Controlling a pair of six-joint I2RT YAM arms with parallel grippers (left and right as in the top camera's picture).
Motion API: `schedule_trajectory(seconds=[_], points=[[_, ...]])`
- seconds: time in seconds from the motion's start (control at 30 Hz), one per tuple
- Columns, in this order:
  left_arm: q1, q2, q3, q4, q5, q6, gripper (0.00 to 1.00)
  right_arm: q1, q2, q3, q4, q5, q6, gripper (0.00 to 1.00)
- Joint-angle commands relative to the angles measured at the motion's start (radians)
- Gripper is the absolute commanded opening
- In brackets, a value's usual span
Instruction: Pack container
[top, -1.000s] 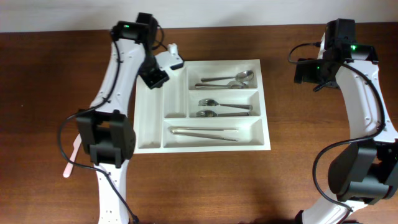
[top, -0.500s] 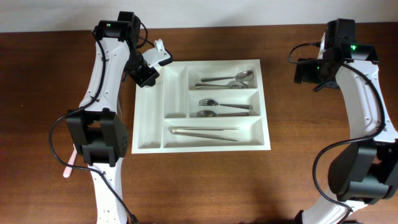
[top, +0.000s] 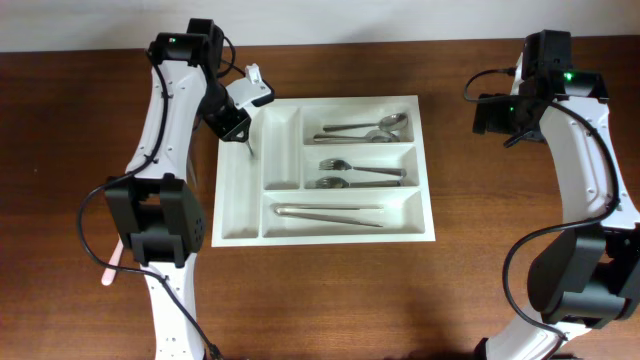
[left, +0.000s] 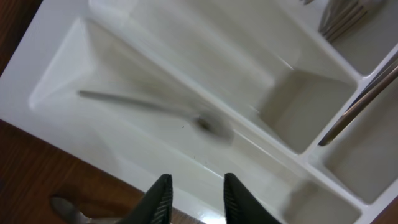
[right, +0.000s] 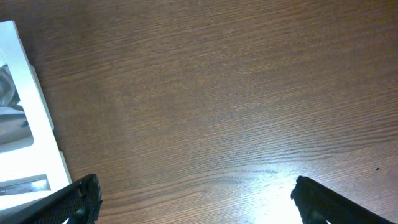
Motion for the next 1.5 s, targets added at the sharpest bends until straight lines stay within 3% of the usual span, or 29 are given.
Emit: schedule_trajectory(seconds=[0.0, 0.23, 0.43, 0.5, 0.53, 0.57, 0.77, 0.83, 0.93, 1.13, 1.47], points=[[0.012, 0.014, 0.018, -0.004, -0.007, 0.009, 0.39, -0.002, -0.032, 0.010, 0.001, -0.003, 0.011, 0.99], [0.018, 0.014, 0.018, 0.030, -0.016, 0.008, 0.42, -0.002, -0.032, 0.010, 0.001, -0.003, 0.011, 0.99], [0.064, 0.014, 0.018, 0.151, -0.176, -0.235, 0.46, -0.002, -0.032, 0.010, 0.001, -0.003, 0.012, 0.99], [0.103, 0.014, 0.018, 0.179, -0.213, -0.349, 0.53, -0.002, -0.032, 0.010, 0.001, -0.003, 0.011, 0.99], [0.116, 0.014, 0.018, 0.182, -0.213, -0.385, 0.66, -0.002, -0.032, 0.010, 0.001, -0.003, 0.011, 0.99], [0.130, 0.014, 0.018, 0.183, -0.213, -0.420, 0.71, -0.002, -0.032, 0.010, 0.001, -0.003, 0.011, 0.99], [0.183, 0.014, 0.017, 0.167, -0.122, -0.553, 0.72, -0.002, -0.032, 0.010, 0.001, -0.003, 0.011, 0.99], [0.185, 0.015, 0.017, 0.169, -0.124, -0.553, 0.62, -0.002, -0.032, 0.010, 0.001, -0.003, 0.011, 0.98], [0.188, 0.022, 0.017, 0.192, -0.123, -0.557, 0.61, -0.002, -0.032, 0.010, 0.001, -0.003, 0.011, 0.99], [0.191, 0.090, 0.017, 0.217, -0.206, -0.750, 0.83, -0.002, -0.032, 0.010, 0.001, -0.003, 0.011, 0.99], [0.193, 0.183, 0.016, 0.217, -0.317, -1.001, 0.85, -0.002, -0.032, 0.010, 0.001, -0.003, 0.011, 0.99]])
